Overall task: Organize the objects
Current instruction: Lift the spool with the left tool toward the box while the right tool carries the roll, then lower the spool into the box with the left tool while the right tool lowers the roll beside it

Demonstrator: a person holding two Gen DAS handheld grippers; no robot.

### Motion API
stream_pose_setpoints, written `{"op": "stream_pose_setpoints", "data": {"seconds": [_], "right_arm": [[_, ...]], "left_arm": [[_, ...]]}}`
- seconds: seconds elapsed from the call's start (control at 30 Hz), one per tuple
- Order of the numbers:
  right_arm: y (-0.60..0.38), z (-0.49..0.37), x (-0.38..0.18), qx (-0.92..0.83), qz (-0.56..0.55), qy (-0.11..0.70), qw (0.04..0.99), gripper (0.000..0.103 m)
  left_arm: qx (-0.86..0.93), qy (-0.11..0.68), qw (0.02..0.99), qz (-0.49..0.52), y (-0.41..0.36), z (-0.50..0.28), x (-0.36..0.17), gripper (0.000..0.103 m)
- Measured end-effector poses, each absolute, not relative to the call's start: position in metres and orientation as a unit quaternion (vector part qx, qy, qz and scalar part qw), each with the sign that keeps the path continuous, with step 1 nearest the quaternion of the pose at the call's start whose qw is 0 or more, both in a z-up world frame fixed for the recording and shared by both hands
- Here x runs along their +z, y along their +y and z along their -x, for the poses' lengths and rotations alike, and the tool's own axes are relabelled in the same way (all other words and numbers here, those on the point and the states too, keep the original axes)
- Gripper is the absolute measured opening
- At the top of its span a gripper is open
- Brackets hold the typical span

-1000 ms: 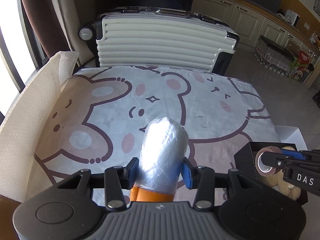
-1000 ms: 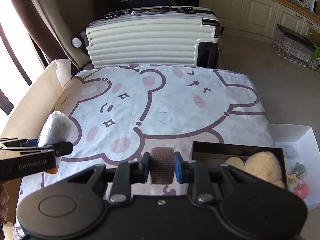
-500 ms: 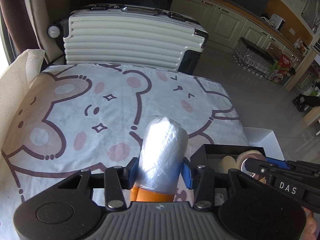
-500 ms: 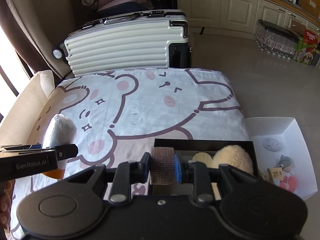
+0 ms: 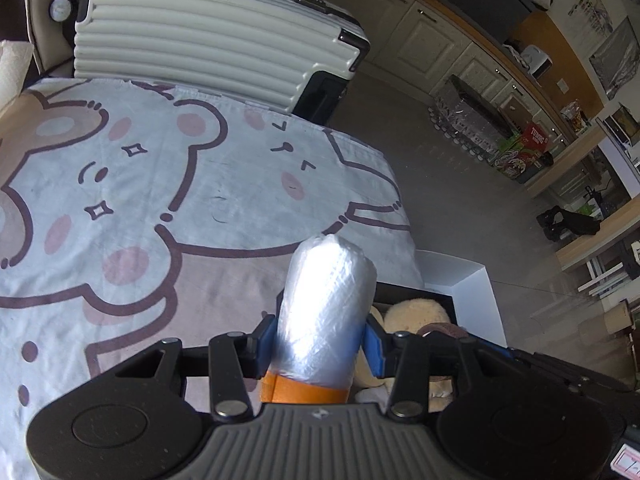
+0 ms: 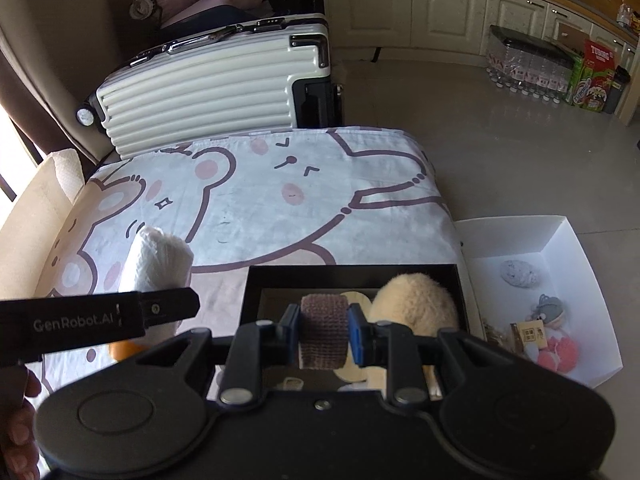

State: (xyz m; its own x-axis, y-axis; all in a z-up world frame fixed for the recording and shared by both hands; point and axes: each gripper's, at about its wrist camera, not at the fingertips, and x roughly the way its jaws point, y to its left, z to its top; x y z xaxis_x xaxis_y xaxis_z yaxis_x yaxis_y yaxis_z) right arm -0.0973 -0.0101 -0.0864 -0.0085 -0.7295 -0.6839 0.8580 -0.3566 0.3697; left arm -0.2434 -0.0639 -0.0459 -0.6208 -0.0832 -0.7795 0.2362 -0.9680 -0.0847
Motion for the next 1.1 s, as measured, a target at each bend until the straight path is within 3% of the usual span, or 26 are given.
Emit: {"op": "stream_pose_setpoints", "data": {"seconds": [0.7,1.1], "right_arm": [[-0.023,0.115,-0.131,-0.689,-0.458,0.099,0.554,0.026],[-0.038,0.105,-0.135,-0.667,-0.46,0.107,0.576,0.026]], "left_arm": [[-0.871,0.178,0.1,-0.446,-0.067,0.278,-0.1,0.05],[-0.893,0.092,0.075,-0.434,-0.059,0.283,-0.08,0.051]]}}
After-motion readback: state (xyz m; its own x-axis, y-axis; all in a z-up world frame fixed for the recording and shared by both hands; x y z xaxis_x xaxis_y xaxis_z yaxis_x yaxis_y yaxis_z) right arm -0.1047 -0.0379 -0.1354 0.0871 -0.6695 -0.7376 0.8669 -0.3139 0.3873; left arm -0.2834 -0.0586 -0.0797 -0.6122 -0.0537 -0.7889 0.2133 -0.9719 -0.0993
